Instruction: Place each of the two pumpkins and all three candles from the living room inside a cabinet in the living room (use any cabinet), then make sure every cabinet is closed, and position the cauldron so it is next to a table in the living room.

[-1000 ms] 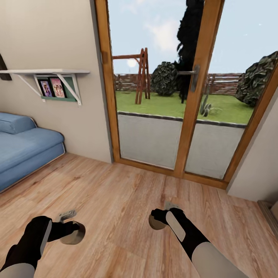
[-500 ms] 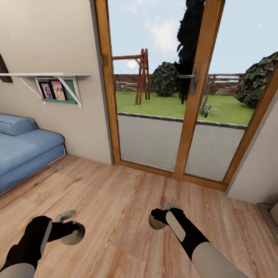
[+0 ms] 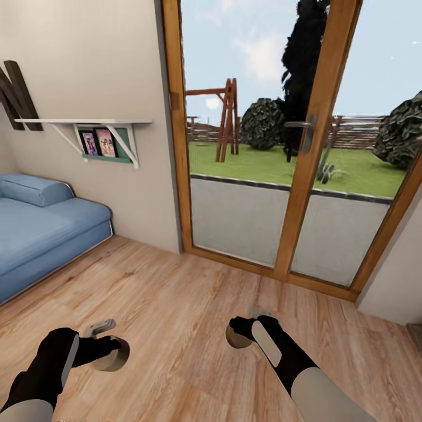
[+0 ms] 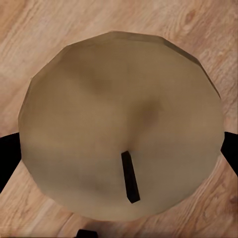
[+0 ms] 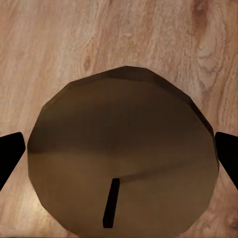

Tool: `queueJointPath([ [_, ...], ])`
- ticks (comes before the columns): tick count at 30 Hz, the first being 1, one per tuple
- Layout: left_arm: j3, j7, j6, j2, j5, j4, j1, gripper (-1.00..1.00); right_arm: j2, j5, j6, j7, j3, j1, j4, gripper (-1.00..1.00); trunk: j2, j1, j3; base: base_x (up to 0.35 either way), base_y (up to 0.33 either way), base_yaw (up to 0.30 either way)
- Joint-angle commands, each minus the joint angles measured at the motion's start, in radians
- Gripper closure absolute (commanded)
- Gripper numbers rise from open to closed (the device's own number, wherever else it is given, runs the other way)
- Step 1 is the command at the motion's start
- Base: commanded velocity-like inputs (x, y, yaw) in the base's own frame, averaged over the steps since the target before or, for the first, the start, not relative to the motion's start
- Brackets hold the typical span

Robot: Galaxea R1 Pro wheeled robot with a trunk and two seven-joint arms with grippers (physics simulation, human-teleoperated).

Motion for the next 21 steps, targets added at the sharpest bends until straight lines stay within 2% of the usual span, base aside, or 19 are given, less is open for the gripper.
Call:
queueJointPath([
  [1, 0.0, 0.0, 0.0, 0.0, -0.001, 0.0, 0.0, 1.0, 0.0, 0.0, 0.0, 0.0, 0.0, 0.0, 0.0, 1.0, 0.007, -0.004, 0.004, 0.0, 0.0, 0.189],
  [13, 0.0, 0.0, 0.0, -0.005, -0.001, 0.0, 0.0, 1.0, 0.0, -0.001, 0.0, 0.0, 0.0, 0.0, 0.0, 1.0, 0.091, -0.05, 0.057, 0.0, 0.0, 0.19],
  [21, -0.001, 0.0, -0.003, -0.013, -0.002, 0.0, 0.0, 1.0, 0.0, -0.001, 0.0, 0.0, 0.0, 0.0, 0.001, 1.0, 0.091, -0.05, 0.067, 0.0, 0.0, 0.187],
])
